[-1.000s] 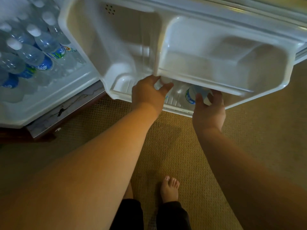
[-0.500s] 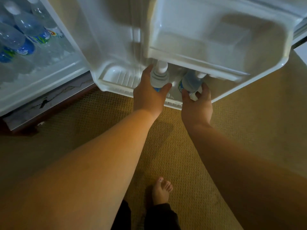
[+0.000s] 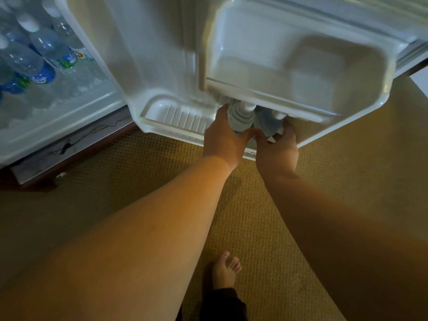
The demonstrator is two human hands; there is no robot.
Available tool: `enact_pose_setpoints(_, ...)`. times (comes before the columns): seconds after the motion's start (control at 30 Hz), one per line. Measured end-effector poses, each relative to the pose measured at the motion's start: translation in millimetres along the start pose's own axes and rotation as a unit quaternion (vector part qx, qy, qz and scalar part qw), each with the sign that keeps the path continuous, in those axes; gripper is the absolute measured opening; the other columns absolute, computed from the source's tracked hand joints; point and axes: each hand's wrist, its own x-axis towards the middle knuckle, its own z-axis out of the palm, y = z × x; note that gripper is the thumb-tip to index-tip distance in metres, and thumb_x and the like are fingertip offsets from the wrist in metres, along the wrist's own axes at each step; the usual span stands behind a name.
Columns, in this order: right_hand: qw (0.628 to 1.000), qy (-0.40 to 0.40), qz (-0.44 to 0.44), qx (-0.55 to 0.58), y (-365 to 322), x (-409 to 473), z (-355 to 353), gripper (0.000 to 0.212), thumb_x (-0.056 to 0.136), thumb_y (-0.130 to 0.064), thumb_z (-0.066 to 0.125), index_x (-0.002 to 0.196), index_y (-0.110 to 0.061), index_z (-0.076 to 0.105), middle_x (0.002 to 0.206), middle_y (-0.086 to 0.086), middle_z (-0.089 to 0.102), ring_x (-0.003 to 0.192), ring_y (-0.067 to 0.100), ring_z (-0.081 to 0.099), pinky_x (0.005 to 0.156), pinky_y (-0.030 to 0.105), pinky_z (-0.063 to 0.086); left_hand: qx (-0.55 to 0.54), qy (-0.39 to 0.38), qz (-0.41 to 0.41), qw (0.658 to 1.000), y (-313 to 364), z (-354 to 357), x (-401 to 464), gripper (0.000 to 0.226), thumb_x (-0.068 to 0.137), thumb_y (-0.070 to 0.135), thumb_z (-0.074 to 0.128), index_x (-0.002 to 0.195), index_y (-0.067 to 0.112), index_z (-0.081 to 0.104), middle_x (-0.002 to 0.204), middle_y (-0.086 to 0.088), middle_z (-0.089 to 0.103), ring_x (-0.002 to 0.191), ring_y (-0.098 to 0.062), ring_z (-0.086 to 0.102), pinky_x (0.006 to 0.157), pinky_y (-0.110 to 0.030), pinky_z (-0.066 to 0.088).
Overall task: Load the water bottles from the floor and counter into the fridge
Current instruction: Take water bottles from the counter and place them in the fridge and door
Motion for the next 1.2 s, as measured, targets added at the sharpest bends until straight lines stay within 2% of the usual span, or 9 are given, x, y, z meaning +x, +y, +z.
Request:
enact_pose_setpoints(0.13,0.999,-0.029,0.021,-0.014,-12.8,-26.1,-19.2,0.065,0.097,-0.033,0.067,0.154,-0.028,0.036,0.141,0.001,0.059,0.124,0.021,0.061,0.087,0.030,0.047,0.037,0.005,-0.095,0.995,9.2,-16.9,-27.2,0.094,0.085,0.041,0.080,0.159,0.028,0.023,0.157,-0.001,0.043,0.141,-0.025,0.044,0.105,-0.036,0.046)
enact_pose_setpoints(0.2,0.997,-0.062,-0.010,-0.040,-26.8,-54.1,-36.6,0.061,0.098,-0.033,0.065,0.153,-0.031,0.038,0.143,-0.003,0.057,0.125,0.018,0.060,0.093,0.032,0.049,0.009,0.015,-0.123,0.992,18.7,-38.5,-60.8,0.089,0.088,0.040,0.076,0.158,0.032,0.024,0.158,0.001,0.040,0.142,-0.023,0.043,0.107,-0.038,0.047)
enact_pose_setpoints(0.27,0.991,-0.088,-0.068,-0.074,-50.3,-87.6,-59.8,0.056,0.098,-0.036,0.065,0.149,-0.034,0.043,0.142,-0.005,0.059,0.125,0.016,0.059,0.100,0.039,0.052,-0.011,0.023,-0.119,0.993,38.6,-71.2,-102.1,0.079,0.091,0.038,0.073,0.156,0.032,0.030,0.156,0.004,0.043,0.142,-0.017,0.043,0.106,-0.030,0.042)
enact_pose_setpoints(0.37,0.979,-0.100,-0.162,-0.078,-115.7,-139.7,-108.8,0.053,0.094,-0.036,0.069,0.143,-0.040,0.051,0.136,-0.008,0.063,0.118,0.014,0.064,0.096,0.042,0.057,-0.009,0.050,-0.111,0.993,97.7,-141.0,-159.9,0.066,0.091,0.040,0.070,0.150,0.039,0.038,0.149,0.011,0.050,0.138,-0.010,0.047,0.108,-0.031,0.042)
enact_pose_setpoints(0.53,0.932,-0.073,-0.355,-0.023,-300.4,-218.6,-216.4,0.052,0.090,-0.046,0.067,0.140,-0.037,0.056,0.142,-0.014,0.059,0.125,0.014,0.060,0.088,0.045,0.062,0.050,0.135,0.016,0.989,276.2,-296.4,-222.8,0.048,0.088,0.052,0.066,0.135,0.047,0.054,0.128,0.032,0.060,0.117,0.008,0.058,0.103,-0.026,0.049)
enact_pose_setpoints(0.7,0.847,-0.048,-0.528,0.027,-475.2,-262.3,-281.4,0.049,0.094,-0.034,0.070,0.140,-0.027,0.058,0.147,-0.010,0.053,0.136,0.014,0.050,0.110,0.026,0.042,0.069,0.269,0.161,0.947,441.1,-410.6,-254.1,0.040,0.089,0.048,0.066,0.128,0.044,0.060,0.118,0.031,0.066,0.108,0.009,0.062,0.093,-0.018,0.051)
enact_pose_setpoints(0.83,0.834,-0.111,-0.541,-0.012,-578.0,-271.6,-294.9,0.055,0.092,-0.038,0.063,0.146,-0.037,0.050,0.156,-0.013,0.040,0.146,0.012,0.034,0.115,0.038,0.038,0.061,0.313,0.209,0.924,511.3,-467.9,-249.5,0.036,0.090,0.040,0.070,0.125,0.043,0.062,0.111,0.030,0.066,0.101,0.014,0.063,0.085,-0.005,0.048)
enact_pose_setpoints(1.03,0.851,-0.062,-0.521,-0.035,-696.3,-236.0,-270.1,0.057,0.096,-0.039,0.066,0.148,-0.039,0.043,0.156,-0.011,0.041,0.145,0.013,0.032,0.116,0.042,0.039,0.087,0.330,0.242,0.908,565.6,-526.5,-184.9,0.038,0.091,0.045,0.068,0.127,0.043,0.060,0.115,0.027,0.067,0.112,0.008,0.059,0.095,-0.021,0.053)
enact_pose_setpoints(1.2,0.899,-0.021,-0.429,-0.085,-778.6,-182.0,-240.5,0.070,0.095,-0.036,0.068,0.153,-0.045,0.030,0.164,-0.006,0.029,0.148,0.027,0.031,0.114,0.053,0.041,0.141,0.255,0.253,0.923,618.5,-550.0,-94.0,0.050,0.092,0.053,0.063,0.139,0.047,0.049,0.137,0.022,0.059,0.124,-0.005,0.055,0.103,-0.032,0.052)
